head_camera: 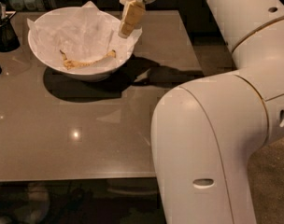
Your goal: Pick banana from white bowl
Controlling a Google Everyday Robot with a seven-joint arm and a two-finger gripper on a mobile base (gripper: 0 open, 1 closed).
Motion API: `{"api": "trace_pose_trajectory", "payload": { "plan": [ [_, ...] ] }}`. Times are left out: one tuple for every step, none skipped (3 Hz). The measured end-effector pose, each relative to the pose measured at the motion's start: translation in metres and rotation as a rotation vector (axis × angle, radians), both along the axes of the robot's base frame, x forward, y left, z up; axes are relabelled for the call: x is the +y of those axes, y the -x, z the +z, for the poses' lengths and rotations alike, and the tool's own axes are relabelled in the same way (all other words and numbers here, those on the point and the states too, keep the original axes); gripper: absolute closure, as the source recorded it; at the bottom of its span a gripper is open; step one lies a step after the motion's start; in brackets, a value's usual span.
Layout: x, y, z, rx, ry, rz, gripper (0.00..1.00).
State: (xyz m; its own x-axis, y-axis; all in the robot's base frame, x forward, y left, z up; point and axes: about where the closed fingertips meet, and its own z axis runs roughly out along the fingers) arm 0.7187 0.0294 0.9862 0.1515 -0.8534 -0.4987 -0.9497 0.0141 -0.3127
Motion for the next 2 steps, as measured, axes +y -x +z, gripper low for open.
{"api": "trace_pose_trajectory", "payload": {
  "plan": [
    [0.0000, 0.0000, 0.0000, 0.000, 0.000, 0.000, 0.00],
    [0.0000, 0.0000, 0.0000, 0.000, 0.000, 0.000, 0.00]
  ]
}}
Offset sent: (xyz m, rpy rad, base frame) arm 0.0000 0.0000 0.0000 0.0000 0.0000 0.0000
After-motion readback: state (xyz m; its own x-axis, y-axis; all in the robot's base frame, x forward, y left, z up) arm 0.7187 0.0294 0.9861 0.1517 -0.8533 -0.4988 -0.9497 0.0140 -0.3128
